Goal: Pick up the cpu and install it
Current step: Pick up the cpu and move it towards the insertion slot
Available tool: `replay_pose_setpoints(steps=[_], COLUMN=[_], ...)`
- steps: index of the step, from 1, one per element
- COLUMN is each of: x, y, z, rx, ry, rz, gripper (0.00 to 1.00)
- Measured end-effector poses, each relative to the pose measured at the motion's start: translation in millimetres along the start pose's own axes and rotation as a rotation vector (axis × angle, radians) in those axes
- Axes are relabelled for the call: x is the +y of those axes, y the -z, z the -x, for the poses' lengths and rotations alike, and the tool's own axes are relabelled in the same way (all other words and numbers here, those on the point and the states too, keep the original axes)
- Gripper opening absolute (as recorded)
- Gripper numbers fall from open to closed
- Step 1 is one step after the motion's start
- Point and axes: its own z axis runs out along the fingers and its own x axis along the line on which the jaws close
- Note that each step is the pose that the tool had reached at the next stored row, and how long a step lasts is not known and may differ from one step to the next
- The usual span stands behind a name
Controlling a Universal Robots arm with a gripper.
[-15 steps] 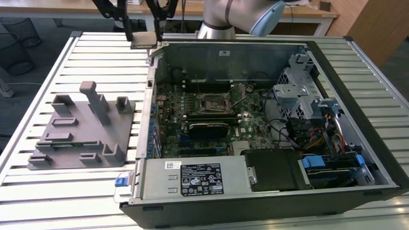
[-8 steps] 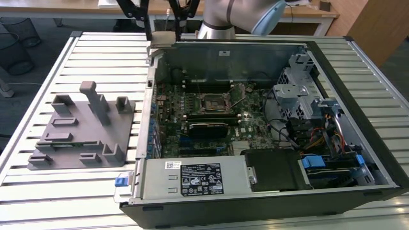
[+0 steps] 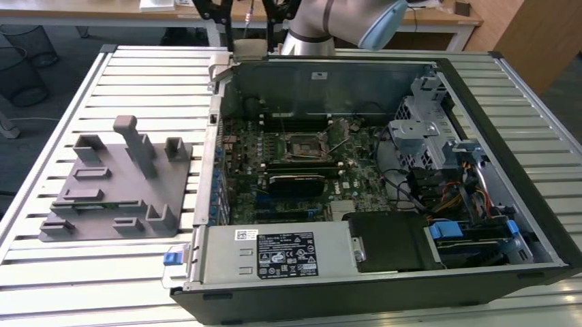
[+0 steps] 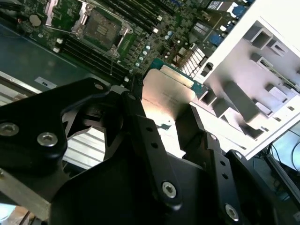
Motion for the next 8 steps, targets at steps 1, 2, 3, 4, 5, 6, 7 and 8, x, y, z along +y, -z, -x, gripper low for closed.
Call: replay_pose_setpoints(steps=[1,2,3,4,5,6,7,8], x=[0.4,0.8,1.0,1.3,1.6,1.8,1.9,2.0], y=[-0.1,-0.3,-0.3,-0.4,-0.4,-0.4,-0.5,-0.5], z=[3.5,7.6,11.4,14.6,17.5,20.3,22.8,25.1], rx=[0.0000,0.0000,0.0001,0.0001,0.0001,0.0001,0.0000,0.0000], ry=[0.000,0.000,0.000,0.000,0.000,0.000,0.000,0.000], rz=[0.0000,0.0000,-0.0001,-0.0001,-0.0001,-0.0001,0.0000,0.0000], gripper=[0.53,0.53,0.53,0.53,0.53,0.53,0.53,0.53])
